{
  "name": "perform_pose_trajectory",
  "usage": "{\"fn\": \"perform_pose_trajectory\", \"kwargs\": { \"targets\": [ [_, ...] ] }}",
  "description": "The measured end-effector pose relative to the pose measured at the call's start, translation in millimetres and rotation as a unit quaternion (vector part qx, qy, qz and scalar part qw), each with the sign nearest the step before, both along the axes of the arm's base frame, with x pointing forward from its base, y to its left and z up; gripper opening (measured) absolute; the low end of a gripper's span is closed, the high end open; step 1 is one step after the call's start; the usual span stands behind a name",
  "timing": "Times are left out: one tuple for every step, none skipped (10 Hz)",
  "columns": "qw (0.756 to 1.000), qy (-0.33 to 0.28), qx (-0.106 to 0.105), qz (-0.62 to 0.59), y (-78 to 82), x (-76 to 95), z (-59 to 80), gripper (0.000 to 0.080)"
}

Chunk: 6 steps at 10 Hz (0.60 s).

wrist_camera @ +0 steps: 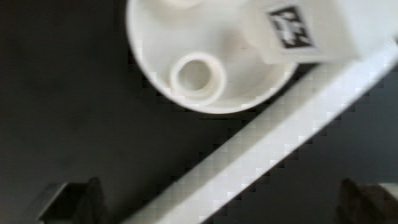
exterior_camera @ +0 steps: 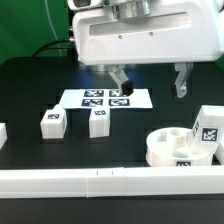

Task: Assemble stool

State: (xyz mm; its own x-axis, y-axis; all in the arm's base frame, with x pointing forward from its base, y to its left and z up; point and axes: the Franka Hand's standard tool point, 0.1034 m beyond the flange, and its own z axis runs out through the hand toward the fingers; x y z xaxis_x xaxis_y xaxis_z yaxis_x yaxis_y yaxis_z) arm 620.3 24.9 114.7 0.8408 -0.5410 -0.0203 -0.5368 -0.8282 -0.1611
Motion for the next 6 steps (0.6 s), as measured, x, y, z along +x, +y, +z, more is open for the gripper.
{"fn": "perform_pose_trajectory", "kwargs": {
  "targets": [
    [0.998,-0.006,-0.018,0.054,0.4,2.7,0.7,0.0649],
    [0.997,-0.009,-0.019,0.071,-0.5,2.7,0.5,0.0649],
    [0.994,-0.013,-0.023,0.105,-1.6,2.7,0.4,0.0649],
    [0.991,-0.017,-0.024,0.130,-1.7,2.6,0.4,0.0649],
    [0.986,-0.021,-0.027,0.163,-3.1,2.3,-0.1,0.0649],
    [0.983,-0.030,-0.037,0.177,-13.0,-0.4,-5.4,0.0649]
  ]
}}
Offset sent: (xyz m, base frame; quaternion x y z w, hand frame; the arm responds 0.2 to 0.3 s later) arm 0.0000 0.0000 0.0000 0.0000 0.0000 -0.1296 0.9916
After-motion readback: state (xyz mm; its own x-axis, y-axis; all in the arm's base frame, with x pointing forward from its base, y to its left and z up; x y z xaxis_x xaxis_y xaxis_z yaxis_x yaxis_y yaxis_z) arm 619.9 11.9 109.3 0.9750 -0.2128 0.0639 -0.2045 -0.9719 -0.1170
